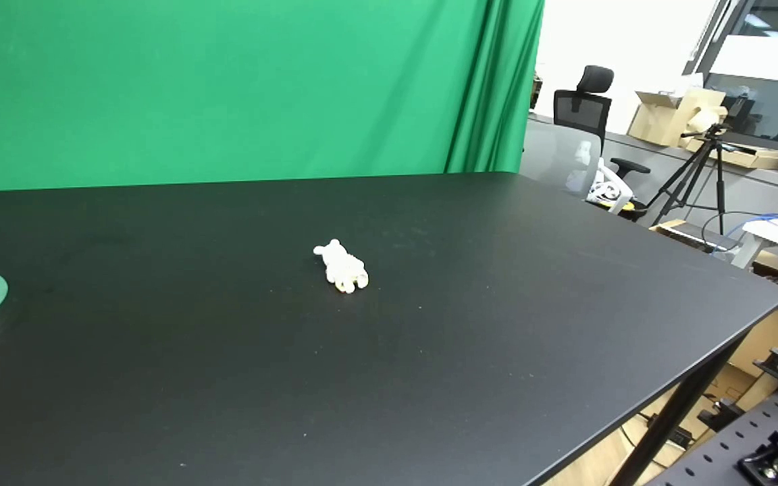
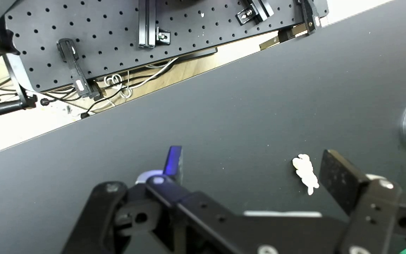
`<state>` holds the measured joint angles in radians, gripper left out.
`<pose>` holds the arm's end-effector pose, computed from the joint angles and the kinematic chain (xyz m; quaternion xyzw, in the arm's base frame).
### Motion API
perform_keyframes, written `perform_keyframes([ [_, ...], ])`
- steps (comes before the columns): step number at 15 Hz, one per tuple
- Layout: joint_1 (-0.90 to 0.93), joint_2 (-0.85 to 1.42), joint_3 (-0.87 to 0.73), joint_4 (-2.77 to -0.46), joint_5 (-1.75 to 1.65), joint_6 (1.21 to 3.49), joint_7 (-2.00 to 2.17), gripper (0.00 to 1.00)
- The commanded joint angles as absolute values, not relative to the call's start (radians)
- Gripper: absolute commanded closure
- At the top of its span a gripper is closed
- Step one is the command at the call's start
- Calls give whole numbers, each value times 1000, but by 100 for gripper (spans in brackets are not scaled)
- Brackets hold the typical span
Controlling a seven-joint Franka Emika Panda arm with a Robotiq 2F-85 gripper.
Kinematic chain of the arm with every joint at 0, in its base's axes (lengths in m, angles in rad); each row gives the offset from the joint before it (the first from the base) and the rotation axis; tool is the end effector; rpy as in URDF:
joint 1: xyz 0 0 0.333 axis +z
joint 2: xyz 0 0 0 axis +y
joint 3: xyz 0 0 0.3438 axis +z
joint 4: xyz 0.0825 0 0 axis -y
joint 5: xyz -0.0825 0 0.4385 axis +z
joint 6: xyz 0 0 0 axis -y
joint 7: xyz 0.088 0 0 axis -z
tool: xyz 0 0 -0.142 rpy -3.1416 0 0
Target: Move the object to the right
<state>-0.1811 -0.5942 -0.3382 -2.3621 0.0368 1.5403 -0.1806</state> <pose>0.3290 -0.1919 0.4891 -0.9772 0.1296 0.0848 0.1451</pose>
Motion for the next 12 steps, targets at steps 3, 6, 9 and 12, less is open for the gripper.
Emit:
perform_keyframes([
  [3, -204, -625, -274, -2424, -34, 1668, -186, 0],
  [6, -197, -623, -268, -2441, -34, 1677, -190, 0],
  [9, -185, -616, -248, -2479, -46, 1743, -196, 0],
  [12, -171, -592, -210, -2529, -50, 1783, -182, 0],
])
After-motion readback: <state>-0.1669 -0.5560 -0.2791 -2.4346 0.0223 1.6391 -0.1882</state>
